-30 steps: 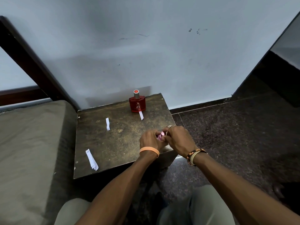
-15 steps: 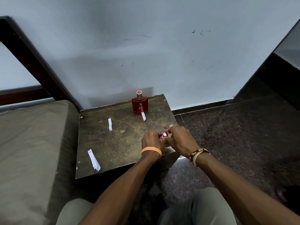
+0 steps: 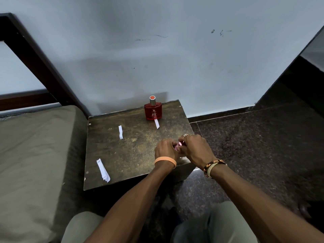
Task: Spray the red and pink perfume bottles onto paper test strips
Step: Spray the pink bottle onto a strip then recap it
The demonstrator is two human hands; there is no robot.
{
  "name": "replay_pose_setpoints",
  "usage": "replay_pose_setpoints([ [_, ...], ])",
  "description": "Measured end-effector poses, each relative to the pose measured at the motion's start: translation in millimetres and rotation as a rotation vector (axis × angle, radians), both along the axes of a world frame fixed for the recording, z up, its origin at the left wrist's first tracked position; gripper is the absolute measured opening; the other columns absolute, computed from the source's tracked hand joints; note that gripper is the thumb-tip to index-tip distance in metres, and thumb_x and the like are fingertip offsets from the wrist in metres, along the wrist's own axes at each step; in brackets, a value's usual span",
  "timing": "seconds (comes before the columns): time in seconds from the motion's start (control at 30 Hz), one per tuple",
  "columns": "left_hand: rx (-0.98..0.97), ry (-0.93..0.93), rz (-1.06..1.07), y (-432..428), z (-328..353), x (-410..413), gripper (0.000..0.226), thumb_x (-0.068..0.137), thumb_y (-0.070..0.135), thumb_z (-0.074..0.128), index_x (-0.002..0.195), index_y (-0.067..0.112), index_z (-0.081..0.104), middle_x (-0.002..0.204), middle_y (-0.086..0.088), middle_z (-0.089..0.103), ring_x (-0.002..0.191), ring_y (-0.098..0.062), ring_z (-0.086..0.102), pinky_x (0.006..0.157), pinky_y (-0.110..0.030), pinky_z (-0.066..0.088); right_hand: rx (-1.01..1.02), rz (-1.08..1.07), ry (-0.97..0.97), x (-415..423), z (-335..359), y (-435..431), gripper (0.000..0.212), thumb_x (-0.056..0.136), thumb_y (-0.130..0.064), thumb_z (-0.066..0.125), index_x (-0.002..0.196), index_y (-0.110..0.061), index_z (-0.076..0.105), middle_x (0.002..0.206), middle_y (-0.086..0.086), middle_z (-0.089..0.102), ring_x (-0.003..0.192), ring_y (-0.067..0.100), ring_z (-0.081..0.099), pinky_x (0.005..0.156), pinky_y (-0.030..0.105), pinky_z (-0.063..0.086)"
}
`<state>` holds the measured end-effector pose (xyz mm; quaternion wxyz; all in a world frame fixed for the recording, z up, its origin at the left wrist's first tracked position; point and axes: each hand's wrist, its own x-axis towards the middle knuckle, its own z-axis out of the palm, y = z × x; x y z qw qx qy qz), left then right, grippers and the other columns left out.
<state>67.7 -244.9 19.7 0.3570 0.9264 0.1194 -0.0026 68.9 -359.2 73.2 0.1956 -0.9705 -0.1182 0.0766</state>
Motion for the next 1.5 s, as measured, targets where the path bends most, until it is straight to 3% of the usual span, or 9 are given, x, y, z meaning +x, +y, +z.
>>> replay_pose_setpoints([
  [0.23, -0.005, 0.008, -0.006, 1, 1, 0, 0.012, 0.069, 0.024, 0.080, 0.062, 0.021, 0.070, 0.059, 0.001, 0.068, 0.049, -0.011, 0.055, 0.047, -0.019, 0.036, -0.033, 0.021, 0.026, 2, 3, 0, 0.020, 0.091, -0.033, 0.066, 0.099, -0.015, 0.069, 0.093, 0.006, 0.069, 0.089, 0.024, 0.065, 0.078, 0.038, 0.054],
  [0.37, -0.020, 0.000, -0.003, 0, 1, -1, 0.014, 0.066, 0.027, 0.079, 0.060, 0.020, 0.068, 0.057, 0.001, 0.066, 0.049, -0.013, 0.055, 0.050, -0.022, 0.037, 0.010, 0.034, 0.086, 2, 6, 0, 0.029, 0.093, -0.030, 0.064, 0.118, -0.015, 0.065, 0.106, 0.009, 0.069, 0.100, 0.026, 0.065, 0.086, 0.039, 0.054],
  [0.53, -0.013, -0.009, 0.015, 0, 2, -1, 0.015, 0.069, 0.026, 0.077, 0.059, 0.019, 0.068, 0.058, -0.001, 0.066, 0.048, -0.015, 0.052, 0.051, -0.022, 0.035, -0.094, 0.015, 0.009, 2, 4, 1, 0.030, 0.091, -0.041, 0.065, 0.103, -0.014, 0.066, 0.094, 0.007, 0.069, 0.090, 0.026, 0.065, 0.077, 0.041, 0.054],
  [0.67, -0.004, 0.019, -0.008, 1, 5, -1, 0.010, 0.070, 0.024, 0.073, 0.062, 0.017, 0.070, 0.059, -0.003, 0.066, 0.050, -0.017, 0.055, 0.053, -0.023, 0.036, -0.036, 0.069, 0.072, 4, 7, 2, 0.030, 0.094, -0.028, 0.061, 0.121, -0.013, 0.061, 0.106, 0.009, 0.066, 0.098, 0.026, 0.063, 0.084, 0.040, 0.054],
  [0.93, -0.023, 0.009, -0.012, 2, 6, -2, 0.010, 0.068, 0.024, 0.074, 0.061, 0.020, 0.069, 0.058, 0.000, 0.066, 0.048, -0.014, 0.050, 0.052, -0.023, 0.037, -0.008, 0.061, 0.107, 4, 10, 4, 0.028, 0.093, -0.027, 0.063, 0.117, -0.014, 0.066, 0.111, 0.008, 0.069, 0.103, 0.027, 0.064, 0.088, 0.041, 0.053],
  [1.07, -0.036, -0.002, -0.010, 0, 4, -2, 0.014, 0.068, 0.031, 0.078, 0.060, 0.022, 0.069, 0.058, 0.002, 0.066, 0.051, -0.016, 0.057, 0.049, -0.024, 0.043, -0.050, 0.007, 0.077, 3, 11, -1, 0.022, 0.088, -0.035, 0.069, 0.102, -0.017, 0.071, 0.095, 0.004, 0.072, 0.092, 0.024, 0.067, 0.082, 0.041, 0.055],
  [1.2, -0.045, -0.019, -0.005, 0, 5, -3, 0.015, 0.066, 0.031, 0.080, 0.060, 0.023, 0.069, 0.057, 0.004, 0.066, 0.046, -0.009, 0.052, 0.044, -0.021, 0.039, -0.010, 0.027, 0.111, 2, 13, -2, 0.043, 0.091, -0.031, 0.067, 0.130, -0.015, 0.060, 0.112, 0.010, 0.069, 0.106, 0.029, 0.064, 0.090, 0.043, 0.053],
  [1.33, -0.034, 0.029, 0.020, -1, 4, -1, 0.020, 0.070, 0.026, 0.077, 0.056, 0.019, 0.064, 0.059, 0.000, 0.066, 0.054, -0.019, 0.061, 0.050, -0.025, 0.046, -0.115, 0.030, 0.026, 2, 13, 0, 0.026, 0.089, -0.039, 0.067, 0.101, -0.016, 0.068, 0.095, 0.007, 0.070, 0.091, 0.028, 0.066, 0.076, 0.040, 0.054],
  [1.5, -0.027, 0.041, 0.022, -2, 6, -2, 0.018, 0.071, 0.025, 0.076, 0.058, 0.019, 0.065, 0.060, -0.001, 0.066, 0.052, -0.016, 0.057, 0.051, -0.026, 0.042, -0.059, 0.062, 0.095, 5, 14, 1, 0.032, 0.091, -0.035, 0.065, 0.115, -0.014, 0.062, 0.117, 0.008, 0.066, 0.105, 0.030, 0.064, 0.086, 0.043, 0.053],
])
